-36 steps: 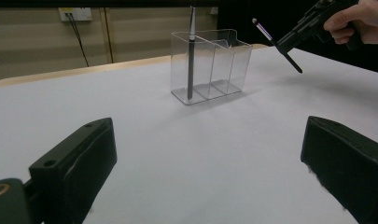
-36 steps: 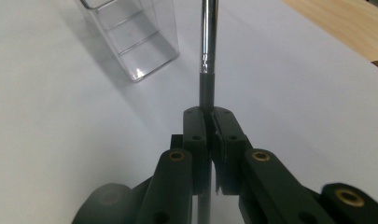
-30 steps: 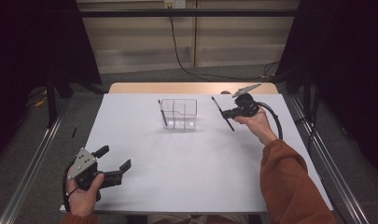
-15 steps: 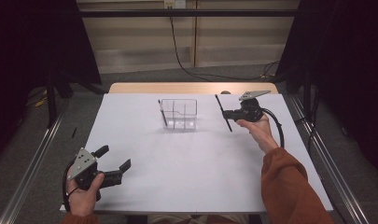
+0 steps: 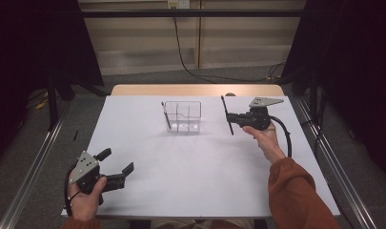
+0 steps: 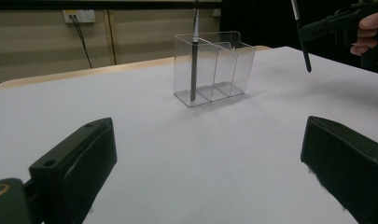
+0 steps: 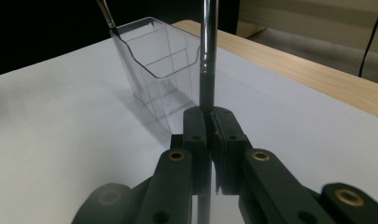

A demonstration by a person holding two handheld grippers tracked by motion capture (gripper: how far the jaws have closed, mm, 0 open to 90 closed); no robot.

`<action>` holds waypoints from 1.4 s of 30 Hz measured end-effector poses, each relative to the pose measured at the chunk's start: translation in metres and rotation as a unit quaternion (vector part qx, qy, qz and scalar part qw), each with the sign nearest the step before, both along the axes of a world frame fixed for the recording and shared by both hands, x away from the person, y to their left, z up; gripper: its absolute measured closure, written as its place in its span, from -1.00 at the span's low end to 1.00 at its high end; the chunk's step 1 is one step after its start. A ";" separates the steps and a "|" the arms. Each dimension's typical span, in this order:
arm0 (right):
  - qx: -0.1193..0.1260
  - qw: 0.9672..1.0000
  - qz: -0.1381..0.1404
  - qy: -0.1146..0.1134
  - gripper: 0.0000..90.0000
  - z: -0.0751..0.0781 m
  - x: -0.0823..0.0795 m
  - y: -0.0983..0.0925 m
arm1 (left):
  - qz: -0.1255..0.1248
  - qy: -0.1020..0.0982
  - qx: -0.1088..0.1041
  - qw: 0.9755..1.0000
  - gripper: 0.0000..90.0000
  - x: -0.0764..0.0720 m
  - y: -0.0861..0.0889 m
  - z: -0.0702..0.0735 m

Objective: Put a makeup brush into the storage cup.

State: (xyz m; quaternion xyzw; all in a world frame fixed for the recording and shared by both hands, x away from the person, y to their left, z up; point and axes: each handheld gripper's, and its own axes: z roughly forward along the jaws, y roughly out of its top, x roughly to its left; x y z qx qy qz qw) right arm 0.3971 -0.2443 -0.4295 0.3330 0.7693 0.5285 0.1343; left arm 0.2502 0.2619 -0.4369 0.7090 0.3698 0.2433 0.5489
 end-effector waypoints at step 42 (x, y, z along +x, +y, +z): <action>0.034 0.998 0.046 -0.032 0.89 0.005 -0.061 0.016 | -0.019 -0.019 0.005 1.000 -0.93 -0.007 -0.016 0.009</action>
